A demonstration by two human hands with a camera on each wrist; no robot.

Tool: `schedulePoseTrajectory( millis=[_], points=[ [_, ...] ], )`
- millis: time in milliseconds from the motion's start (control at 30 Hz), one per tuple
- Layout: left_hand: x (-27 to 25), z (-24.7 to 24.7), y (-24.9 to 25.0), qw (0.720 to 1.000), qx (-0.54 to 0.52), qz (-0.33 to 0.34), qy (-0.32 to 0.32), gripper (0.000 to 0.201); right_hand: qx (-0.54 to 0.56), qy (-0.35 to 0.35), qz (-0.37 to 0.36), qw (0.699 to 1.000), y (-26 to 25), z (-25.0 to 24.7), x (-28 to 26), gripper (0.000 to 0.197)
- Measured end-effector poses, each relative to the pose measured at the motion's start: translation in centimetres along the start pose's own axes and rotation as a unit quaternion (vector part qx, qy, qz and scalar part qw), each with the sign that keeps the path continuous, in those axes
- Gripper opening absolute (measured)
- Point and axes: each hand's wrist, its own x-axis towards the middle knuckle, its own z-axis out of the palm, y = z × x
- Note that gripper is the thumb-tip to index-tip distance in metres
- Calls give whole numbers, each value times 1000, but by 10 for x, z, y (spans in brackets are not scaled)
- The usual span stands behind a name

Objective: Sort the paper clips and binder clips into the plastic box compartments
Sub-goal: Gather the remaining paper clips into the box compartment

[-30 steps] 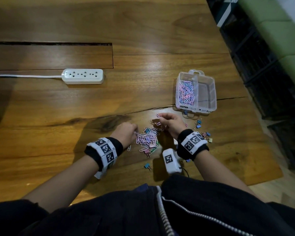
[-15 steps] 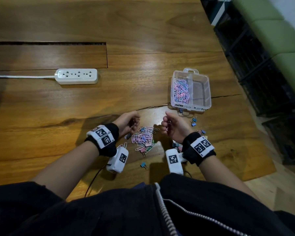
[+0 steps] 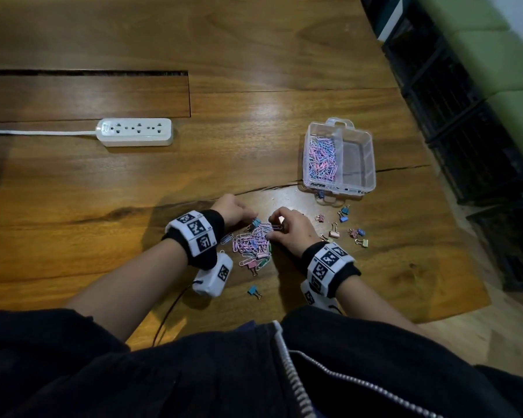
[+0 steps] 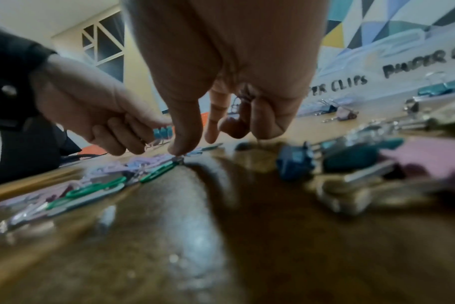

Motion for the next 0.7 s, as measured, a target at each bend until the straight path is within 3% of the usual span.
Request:
schedulePoseTrajectory(
  millis=[200,400,567,700],
  points=[
    [8,-7,6,991,-38,-116,-45,31,-48,-21,-13,999,1,6,4,18],
    [3,-5,13,994,-18,-105,-28,29,-65,-29,-23,997,3,5,-1,11],
    [6,-5,13,989,-85,-109,-46,23,131,12,26,991,1,-7,-6,5],
    [5,1,27,988,-149,-29,6,24,375,4,107,921,0,-21,-7,18]
  ],
)
